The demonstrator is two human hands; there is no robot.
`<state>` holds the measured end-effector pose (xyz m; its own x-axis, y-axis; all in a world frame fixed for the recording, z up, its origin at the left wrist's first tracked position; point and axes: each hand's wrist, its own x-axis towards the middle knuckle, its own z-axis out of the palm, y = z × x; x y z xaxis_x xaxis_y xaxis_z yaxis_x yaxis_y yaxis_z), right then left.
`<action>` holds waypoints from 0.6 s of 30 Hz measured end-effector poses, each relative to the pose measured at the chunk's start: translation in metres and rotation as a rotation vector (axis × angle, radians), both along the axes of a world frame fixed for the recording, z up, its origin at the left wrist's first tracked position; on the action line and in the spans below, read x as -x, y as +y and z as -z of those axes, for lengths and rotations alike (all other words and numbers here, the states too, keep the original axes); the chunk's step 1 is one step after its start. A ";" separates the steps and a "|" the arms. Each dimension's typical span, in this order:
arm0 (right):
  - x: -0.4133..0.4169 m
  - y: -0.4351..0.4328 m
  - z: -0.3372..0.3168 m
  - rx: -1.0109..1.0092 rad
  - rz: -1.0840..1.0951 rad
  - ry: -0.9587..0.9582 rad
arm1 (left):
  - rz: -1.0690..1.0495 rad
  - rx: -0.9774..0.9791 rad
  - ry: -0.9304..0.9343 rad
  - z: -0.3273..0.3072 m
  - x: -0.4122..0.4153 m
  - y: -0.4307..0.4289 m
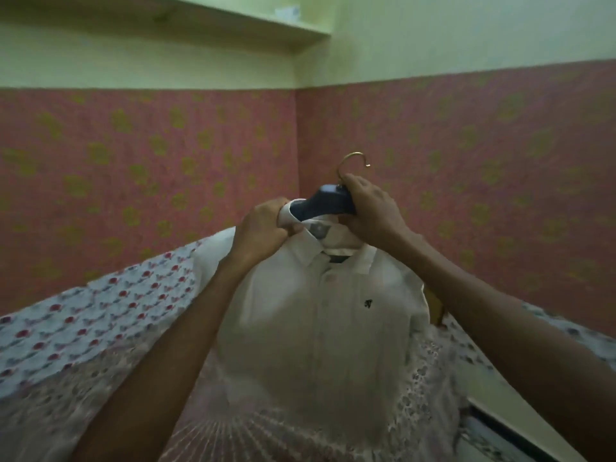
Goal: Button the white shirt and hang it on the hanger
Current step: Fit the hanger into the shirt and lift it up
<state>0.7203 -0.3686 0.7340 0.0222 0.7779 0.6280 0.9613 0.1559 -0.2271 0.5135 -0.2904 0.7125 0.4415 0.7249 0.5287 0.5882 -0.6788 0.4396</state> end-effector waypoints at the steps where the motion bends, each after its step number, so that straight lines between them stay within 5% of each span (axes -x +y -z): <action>1: -0.009 -0.009 -0.008 -0.018 0.022 -0.002 | -0.003 -0.008 -0.001 -0.008 -0.011 -0.006; 10: -0.122 -0.098 -0.084 -0.188 0.275 -0.015 | 0.149 -0.033 -0.006 -0.083 -0.138 -0.057; 18: -0.229 -0.217 -0.071 -0.239 0.702 -0.209 | 0.372 -0.031 0.009 -0.090 -0.287 -0.136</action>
<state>0.9490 -0.5852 0.8050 0.3231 0.4679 0.8226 0.8722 -0.4846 -0.0669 0.8002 -0.4259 0.8026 0.6764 0.4981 0.5426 0.3029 -0.8596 0.4115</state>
